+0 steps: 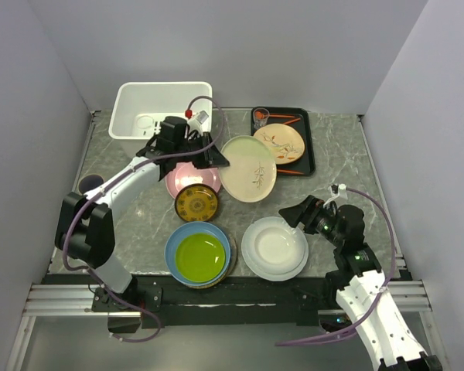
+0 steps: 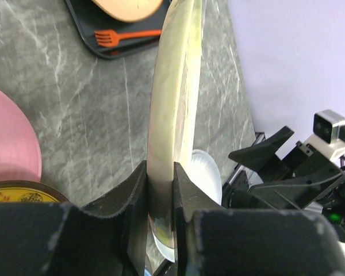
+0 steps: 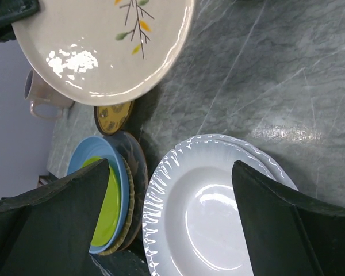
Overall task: Place the plates into the plastic bin on the countertop
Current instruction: Place the plate in the plastic bin.
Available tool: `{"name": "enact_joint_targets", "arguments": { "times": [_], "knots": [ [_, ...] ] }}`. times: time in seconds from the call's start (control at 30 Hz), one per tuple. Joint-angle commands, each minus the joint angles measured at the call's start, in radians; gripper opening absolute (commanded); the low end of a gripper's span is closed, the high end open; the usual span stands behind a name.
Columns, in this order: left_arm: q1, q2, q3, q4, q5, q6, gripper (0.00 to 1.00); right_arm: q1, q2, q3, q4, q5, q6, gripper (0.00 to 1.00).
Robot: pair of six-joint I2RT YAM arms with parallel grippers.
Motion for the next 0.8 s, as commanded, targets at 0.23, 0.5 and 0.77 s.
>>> {"name": "enact_joint_targets", "arguments": {
  "times": [0.23, 0.5, 0.77],
  "knots": [
    [0.07, 0.007, 0.118, 0.222, 0.032, -0.097, 0.01, 0.006, 0.021, 0.017, 0.05, 0.003, -0.032, 1.0],
    [0.095, 0.039, 0.169, 0.241, 0.018, -0.128, 0.01, 0.006, 0.024, 0.013, 0.067, 0.006, -0.034, 1.0],
    [0.138, 0.042, 0.187, 0.284, -0.008, -0.179, 0.01, 0.006, 0.039, 0.008, 0.076, 0.0, -0.037, 1.0]
  ]
}}
